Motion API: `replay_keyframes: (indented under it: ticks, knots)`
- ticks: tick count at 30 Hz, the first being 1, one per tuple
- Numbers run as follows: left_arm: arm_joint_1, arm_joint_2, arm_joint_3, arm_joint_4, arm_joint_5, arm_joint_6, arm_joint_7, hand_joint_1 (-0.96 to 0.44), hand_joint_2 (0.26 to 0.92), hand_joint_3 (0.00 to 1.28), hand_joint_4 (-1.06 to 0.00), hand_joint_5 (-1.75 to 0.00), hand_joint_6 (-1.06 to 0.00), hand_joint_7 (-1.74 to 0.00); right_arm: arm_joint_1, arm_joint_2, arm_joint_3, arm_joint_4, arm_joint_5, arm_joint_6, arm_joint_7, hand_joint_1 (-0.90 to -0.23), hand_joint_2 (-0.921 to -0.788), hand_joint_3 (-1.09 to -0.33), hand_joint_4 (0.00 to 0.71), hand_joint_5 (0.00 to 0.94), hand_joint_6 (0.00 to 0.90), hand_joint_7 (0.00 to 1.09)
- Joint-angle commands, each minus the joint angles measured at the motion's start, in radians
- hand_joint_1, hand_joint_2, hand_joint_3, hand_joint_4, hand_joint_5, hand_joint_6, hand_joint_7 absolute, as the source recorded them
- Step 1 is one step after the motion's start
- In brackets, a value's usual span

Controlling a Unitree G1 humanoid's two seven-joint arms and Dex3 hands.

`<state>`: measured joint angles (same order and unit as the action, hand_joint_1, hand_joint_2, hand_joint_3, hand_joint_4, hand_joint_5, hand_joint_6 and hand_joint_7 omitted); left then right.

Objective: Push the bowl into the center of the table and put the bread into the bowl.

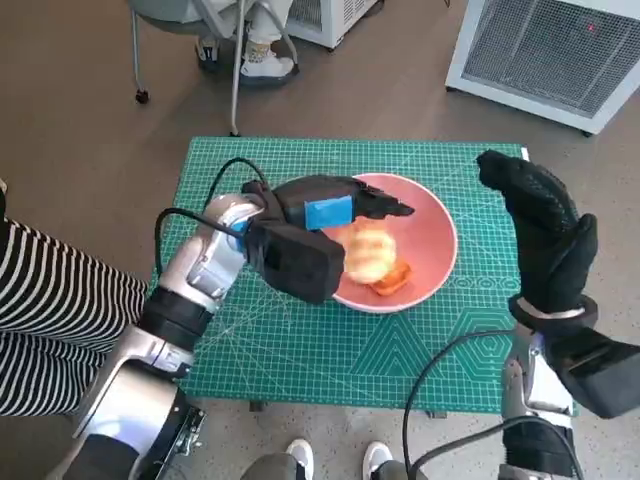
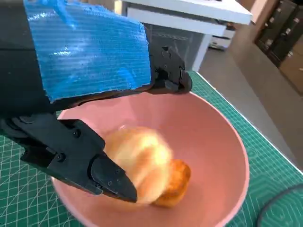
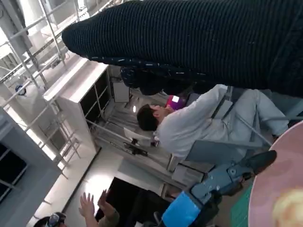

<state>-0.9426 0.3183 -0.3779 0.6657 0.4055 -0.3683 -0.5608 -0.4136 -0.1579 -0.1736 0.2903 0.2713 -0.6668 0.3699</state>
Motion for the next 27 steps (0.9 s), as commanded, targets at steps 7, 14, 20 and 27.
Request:
replay_keyframes:
  ticks: [7,14,20,27]
  knots:
    - [-0.011,0.004,0.115,0.08,-0.174,-0.089,-0.053,-0.62,0.845,0.02,0.0,0.0,-0.11,0.0,-0.003,-0.016,-0.006,-0.014,-0.013,0.029,-0.015,-0.711,-0.921,-0.74,0.156,0.002,0.064,0.45]
    - [0.019,-0.069,0.301,0.183,-0.448,-0.256,-0.087,-0.75,0.914,0.19,0.0,0.0,-0.09,-0.01,-0.022,-0.024,-0.006,-0.041,-0.018,0.049,-0.027,-0.707,-0.921,-0.739,0.158,0.002,0.066,0.45]
    - [0.07,-0.195,0.461,0.16,-0.701,-0.291,-0.104,-0.82,0.92,0.41,-0.02,-0.01,-0.15,-0.04,-0.043,-0.029,-0.004,-0.069,-0.029,0.068,-0.047,-0.706,-0.921,-0.738,0.159,0.003,0.066,0.45]
    - [0.118,-0.277,0.509,0.07,-0.788,-0.285,-0.076,-0.81,0.921,0.52,-0.1,-0.03,-0.06,-0.42,-0.067,-0.033,-0.002,-0.094,-0.054,0.085,-0.075,-0.696,-0.921,-0.737,0.163,0.004,0.069,0.45]
